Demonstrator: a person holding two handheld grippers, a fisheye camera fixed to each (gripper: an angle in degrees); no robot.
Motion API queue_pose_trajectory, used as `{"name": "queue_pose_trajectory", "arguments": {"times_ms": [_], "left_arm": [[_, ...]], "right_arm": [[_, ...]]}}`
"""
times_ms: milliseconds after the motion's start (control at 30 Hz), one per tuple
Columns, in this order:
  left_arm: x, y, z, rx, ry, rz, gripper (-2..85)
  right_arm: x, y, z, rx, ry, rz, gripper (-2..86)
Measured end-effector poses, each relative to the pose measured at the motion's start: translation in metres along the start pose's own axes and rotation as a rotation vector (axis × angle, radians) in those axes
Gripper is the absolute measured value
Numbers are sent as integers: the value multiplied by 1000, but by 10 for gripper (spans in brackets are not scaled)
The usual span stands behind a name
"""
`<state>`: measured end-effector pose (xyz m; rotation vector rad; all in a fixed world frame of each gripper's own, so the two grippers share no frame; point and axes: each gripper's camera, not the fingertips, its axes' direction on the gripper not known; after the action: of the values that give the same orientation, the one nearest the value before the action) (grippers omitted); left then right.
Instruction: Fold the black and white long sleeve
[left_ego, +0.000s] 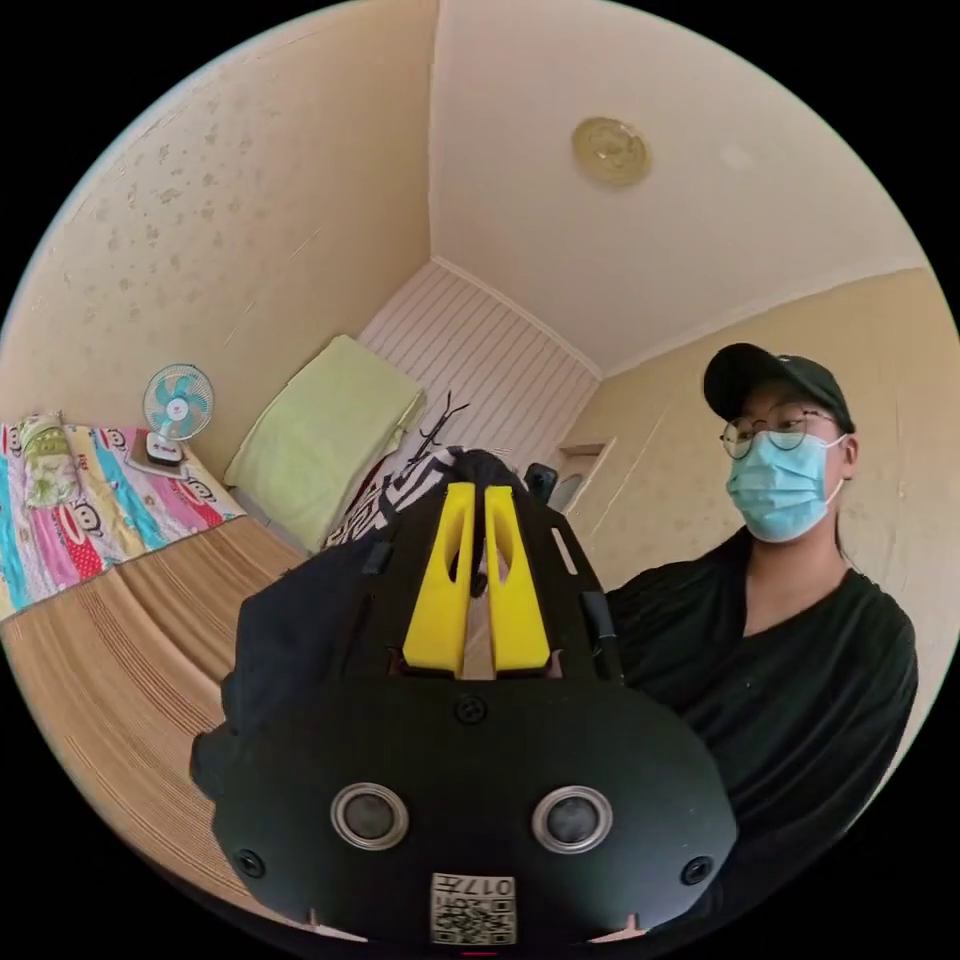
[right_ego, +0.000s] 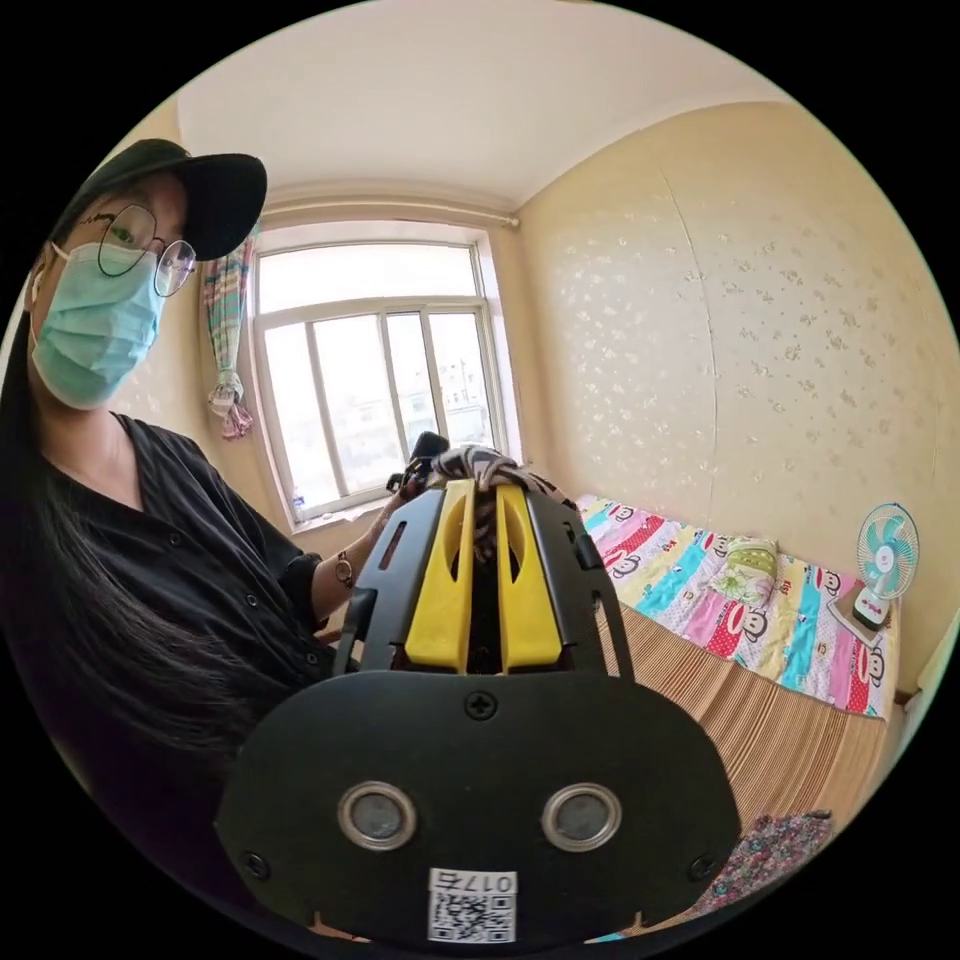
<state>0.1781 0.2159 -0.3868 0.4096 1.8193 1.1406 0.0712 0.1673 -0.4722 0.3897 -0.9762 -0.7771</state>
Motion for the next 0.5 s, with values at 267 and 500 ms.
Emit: {"name": "queue_pose_trajectory", "arguments": {"times_ms": [267,500], "left_arm": [[35,-46,-10,-43,25,167,-8],[39,-63,-33,88,187,192,-7]], "right_arm": [[28,52,33,-69,-99,187,82],[47,78,102,-121,-485,334,115]]}}
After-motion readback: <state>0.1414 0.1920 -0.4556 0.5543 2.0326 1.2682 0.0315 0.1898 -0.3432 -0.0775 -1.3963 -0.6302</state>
